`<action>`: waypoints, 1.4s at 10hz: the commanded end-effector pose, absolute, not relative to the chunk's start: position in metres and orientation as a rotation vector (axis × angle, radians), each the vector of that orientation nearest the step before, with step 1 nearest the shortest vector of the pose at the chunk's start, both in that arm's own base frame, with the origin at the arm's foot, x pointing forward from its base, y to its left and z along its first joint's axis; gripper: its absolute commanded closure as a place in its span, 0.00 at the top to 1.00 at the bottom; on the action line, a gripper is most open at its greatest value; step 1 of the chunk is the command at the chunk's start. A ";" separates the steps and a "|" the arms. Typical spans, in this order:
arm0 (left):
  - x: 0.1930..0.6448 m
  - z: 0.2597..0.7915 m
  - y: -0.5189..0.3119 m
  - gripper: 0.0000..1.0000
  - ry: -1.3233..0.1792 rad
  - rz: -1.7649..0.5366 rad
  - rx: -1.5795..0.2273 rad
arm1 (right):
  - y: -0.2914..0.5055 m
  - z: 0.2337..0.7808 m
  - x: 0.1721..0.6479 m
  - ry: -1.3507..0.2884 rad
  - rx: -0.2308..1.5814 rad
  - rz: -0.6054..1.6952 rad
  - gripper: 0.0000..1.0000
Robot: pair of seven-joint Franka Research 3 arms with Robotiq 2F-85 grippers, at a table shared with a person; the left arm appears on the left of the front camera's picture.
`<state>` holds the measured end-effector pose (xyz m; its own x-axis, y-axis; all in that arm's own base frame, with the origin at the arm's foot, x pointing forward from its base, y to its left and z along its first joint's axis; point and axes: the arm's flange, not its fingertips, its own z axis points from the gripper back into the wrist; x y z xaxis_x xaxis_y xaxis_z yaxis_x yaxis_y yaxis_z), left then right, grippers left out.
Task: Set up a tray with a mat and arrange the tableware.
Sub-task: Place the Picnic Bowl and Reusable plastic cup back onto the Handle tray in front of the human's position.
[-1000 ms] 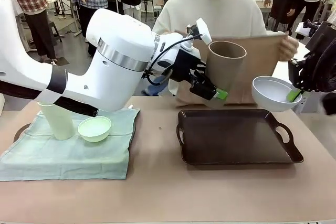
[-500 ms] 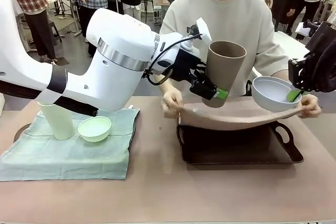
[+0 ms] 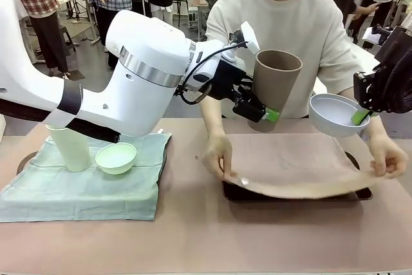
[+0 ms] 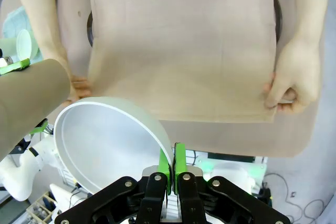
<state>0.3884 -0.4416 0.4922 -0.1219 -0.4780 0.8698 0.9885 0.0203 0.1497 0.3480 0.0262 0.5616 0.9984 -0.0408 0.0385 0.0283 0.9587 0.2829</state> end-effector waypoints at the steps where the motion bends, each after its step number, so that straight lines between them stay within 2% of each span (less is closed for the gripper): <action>1: 0.391 0.495 -0.443 0.00 -0.961 -1.472 -0.735 | 0.026 0.562 0.346 -0.046 0.286 -0.035 0.00; 14: 0.391 0.495 -0.443 0.00 -0.961 -1.472 -0.735 | 0.026 0.562 0.346 -0.046 0.286 -0.035 0.00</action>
<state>0.3885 -0.4416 0.4923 -0.1219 -0.4779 0.8699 0.9885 0.0200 0.1496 0.3480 0.0262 0.5616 0.9984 -0.0408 0.0385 0.0283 0.9587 0.2829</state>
